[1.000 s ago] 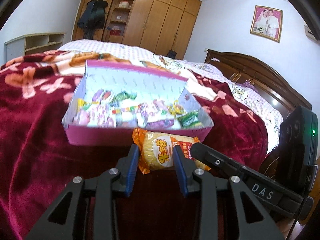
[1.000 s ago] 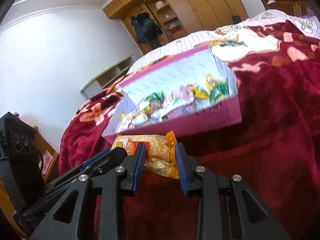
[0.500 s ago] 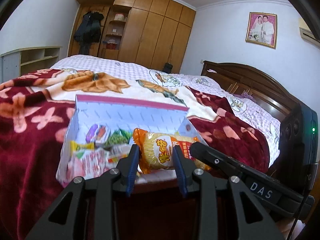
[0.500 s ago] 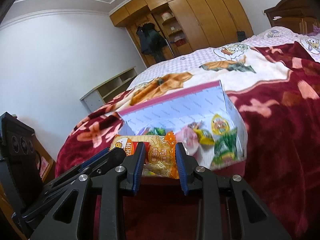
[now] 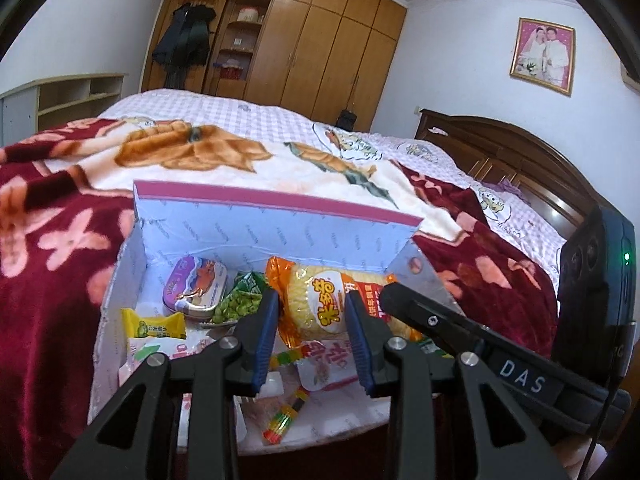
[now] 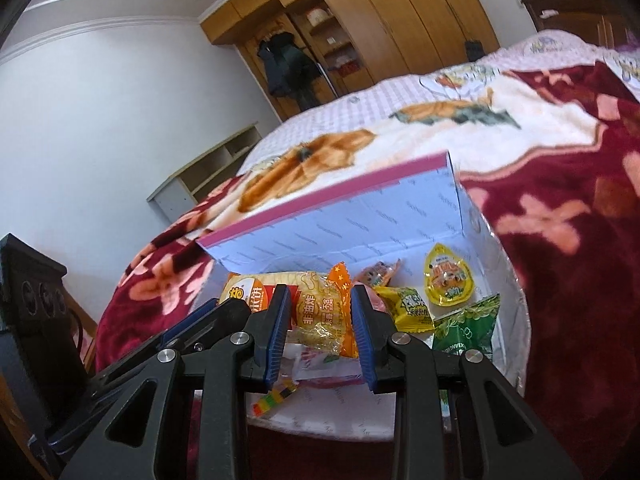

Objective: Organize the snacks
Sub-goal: 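Carry the bread packet over the pink box and release it inside, then withdraw both tools from the filled pink box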

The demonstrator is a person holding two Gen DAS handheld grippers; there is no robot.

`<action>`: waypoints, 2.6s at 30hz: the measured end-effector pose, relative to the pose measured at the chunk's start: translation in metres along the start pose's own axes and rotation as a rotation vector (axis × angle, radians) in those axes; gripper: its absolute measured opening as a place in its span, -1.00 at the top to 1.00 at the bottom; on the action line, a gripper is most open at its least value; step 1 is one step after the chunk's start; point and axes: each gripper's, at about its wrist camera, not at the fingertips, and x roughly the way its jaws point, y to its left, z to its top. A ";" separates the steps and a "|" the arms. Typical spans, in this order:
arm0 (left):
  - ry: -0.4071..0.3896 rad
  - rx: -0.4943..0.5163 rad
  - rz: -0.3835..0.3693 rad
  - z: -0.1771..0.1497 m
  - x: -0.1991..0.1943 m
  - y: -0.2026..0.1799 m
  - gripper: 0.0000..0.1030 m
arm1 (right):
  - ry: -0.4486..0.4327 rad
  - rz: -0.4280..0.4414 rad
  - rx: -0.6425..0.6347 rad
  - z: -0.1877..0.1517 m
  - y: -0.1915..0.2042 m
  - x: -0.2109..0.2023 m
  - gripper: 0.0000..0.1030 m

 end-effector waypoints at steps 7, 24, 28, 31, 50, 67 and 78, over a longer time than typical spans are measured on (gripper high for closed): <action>0.008 0.046 0.080 0.000 0.010 -0.001 0.28 | 0.038 -0.022 0.003 0.000 -0.005 0.013 0.36; 0.054 0.053 0.248 -0.009 -0.009 -0.001 -0.41 | 0.009 -0.093 -0.077 -0.009 0.014 -0.023 -0.06; 0.045 0.048 0.273 -0.012 -0.023 -0.002 -0.41 | 0.014 -0.108 -0.086 -0.012 0.016 -0.034 -0.06; 0.041 0.034 0.277 -0.015 -0.033 -0.003 -0.41 | 0.014 -0.122 -0.099 -0.017 0.019 -0.042 -0.06; 0.100 0.022 0.312 -0.049 -0.060 -0.015 -0.41 | 0.051 -0.146 -0.150 -0.058 0.033 -0.071 -0.06; 0.122 0.045 0.336 -0.067 -0.058 -0.023 -0.41 | 0.077 -0.159 -0.117 -0.073 0.023 -0.072 -0.06; 0.124 0.037 0.326 -0.067 -0.055 -0.022 -0.41 | 0.092 -0.157 -0.101 -0.074 0.021 -0.071 -0.06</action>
